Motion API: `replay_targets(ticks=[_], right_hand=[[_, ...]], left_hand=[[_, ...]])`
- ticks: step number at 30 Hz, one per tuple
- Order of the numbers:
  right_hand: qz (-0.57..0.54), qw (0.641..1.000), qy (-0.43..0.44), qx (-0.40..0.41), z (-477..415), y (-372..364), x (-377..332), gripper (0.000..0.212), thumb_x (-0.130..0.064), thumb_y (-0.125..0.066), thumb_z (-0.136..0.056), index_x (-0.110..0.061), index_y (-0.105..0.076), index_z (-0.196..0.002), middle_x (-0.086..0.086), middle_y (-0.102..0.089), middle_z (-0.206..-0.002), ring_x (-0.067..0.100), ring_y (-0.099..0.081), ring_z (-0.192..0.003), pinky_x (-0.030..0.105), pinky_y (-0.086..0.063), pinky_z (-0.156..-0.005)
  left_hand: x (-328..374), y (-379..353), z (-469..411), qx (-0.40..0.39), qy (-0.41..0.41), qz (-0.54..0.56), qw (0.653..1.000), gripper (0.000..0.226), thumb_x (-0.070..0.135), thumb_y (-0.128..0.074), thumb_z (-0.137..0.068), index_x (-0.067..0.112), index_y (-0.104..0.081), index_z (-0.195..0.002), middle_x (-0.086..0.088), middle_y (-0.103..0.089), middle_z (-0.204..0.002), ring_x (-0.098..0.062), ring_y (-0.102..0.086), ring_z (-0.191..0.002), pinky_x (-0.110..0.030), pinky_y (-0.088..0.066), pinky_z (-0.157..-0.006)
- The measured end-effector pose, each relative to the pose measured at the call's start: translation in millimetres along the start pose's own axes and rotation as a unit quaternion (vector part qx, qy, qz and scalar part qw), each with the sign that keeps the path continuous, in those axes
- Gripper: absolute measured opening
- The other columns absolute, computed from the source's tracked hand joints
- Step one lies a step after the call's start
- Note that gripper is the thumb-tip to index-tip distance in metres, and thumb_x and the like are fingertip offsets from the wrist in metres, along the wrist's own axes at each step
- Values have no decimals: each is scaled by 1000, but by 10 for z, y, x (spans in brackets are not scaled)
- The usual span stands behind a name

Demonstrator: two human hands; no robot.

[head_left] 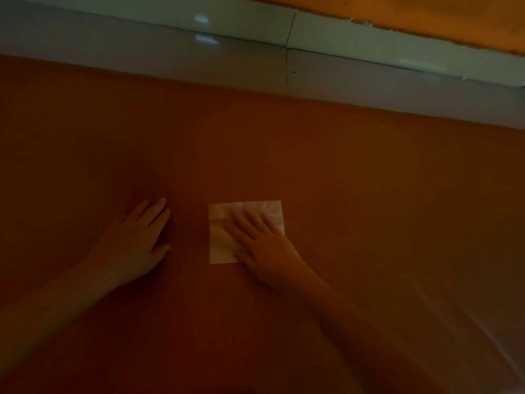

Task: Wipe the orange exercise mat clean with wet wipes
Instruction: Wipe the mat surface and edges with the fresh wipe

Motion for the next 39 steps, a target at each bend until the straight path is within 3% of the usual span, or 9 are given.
replay_targets(ticks=[4,7,14,20,26,31,33,36,39], right_hand=[[14,980,-192,43,271,49,738,58,-43,-4,-98,-27,3,-153,0,15,-159,22,18,-145,51,-1,-119],[-77,940,-326,64,550,-40,838,56,-41,-13,-103,-25,5,-154,4,15,-160,21,22,-144,49,4,-119],[-128,981,-146,-28,717,-209,-188,52,-40,-20,-105,-32,0,-153,-8,15,-158,14,22,-142,39,19,-111],[-136,969,-199,-53,830,-143,-204,52,-42,-18,-105,-32,-1,-153,-5,11,-160,16,15,-146,41,12,-115],[-128,968,-186,-109,964,-73,-408,54,-37,-20,-106,-28,4,-153,-2,13,-160,20,16,-146,43,9,-116],[-16,969,-170,-180,1402,-6,-291,56,-34,-21,-105,-8,-7,-153,4,19,-153,16,25,-130,50,6,-118],[-39,953,-236,-188,1584,-47,-182,62,-42,-12,-102,-7,-9,-153,11,14,-157,23,25,-136,52,4,-118],[-124,939,-287,-146,1700,34,-148,58,-34,-24,-105,-18,4,-153,8,11,-160,26,15,-146,47,2,-119],[-162,945,-237,-156,1751,125,-149,64,-33,-36,-104,-22,4,-153,3,12,-160,24,13,-147,48,2,-118]], left_hand=[[43,-91,91,-25,6,-4,1000,76,52,-33,-99,20,9,-153,1,23,-158,-22,14,-147,-43,-6,-121],[108,-125,151,-21,12,-9,1000,73,50,-32,-100,19,6,-154,-1,20,-159,-24,11,-148,-43,-5,-121],[263,-186,237,-12,13,20,1000,70,52,-30,-100,20,-1,-155,0,14,-161,-29,7,-148,-45,-7,-121],[388,-155,326,-13,-7,70,997,64,51,-29,-101,22,-11,-155,2,9,-162,-30,6,-148,-50,-6,-119],[651,-270,416,11,-34,78,996,69,56,-28,-99,22,-5,-155,1,11,-162,-30,8,-148,-52,-4,-119],[604,-359,506,17,-35,99,994,67,56,-23,-100,23,-5,-155,1,9,-162,-27,6,-148,-52,-5,-119],[614,-360,538,22,-35,97,994,65,53,-21,-101,22,-5,-155,0,8,-162,-27,5,-148,-53,-7,-119],[601,-342,581,28,-35,89,995,62,50,-20,-102,21,-6,-155,-1,5,-162,-26,2,-149,-53,-9,-119],[647,-288,570,20,-29,88,996,61,48,-25,-102,19,-11,-154,-2,1,-162,-28,-1,-148,-54,-10,-118]])
Point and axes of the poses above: each hand's wrist, its own z-axis away from the middle knuckle, its own y-axis out of the back of the hand, x = y × z, the point moved 6 cm from there along -z, towards the middle knuckle
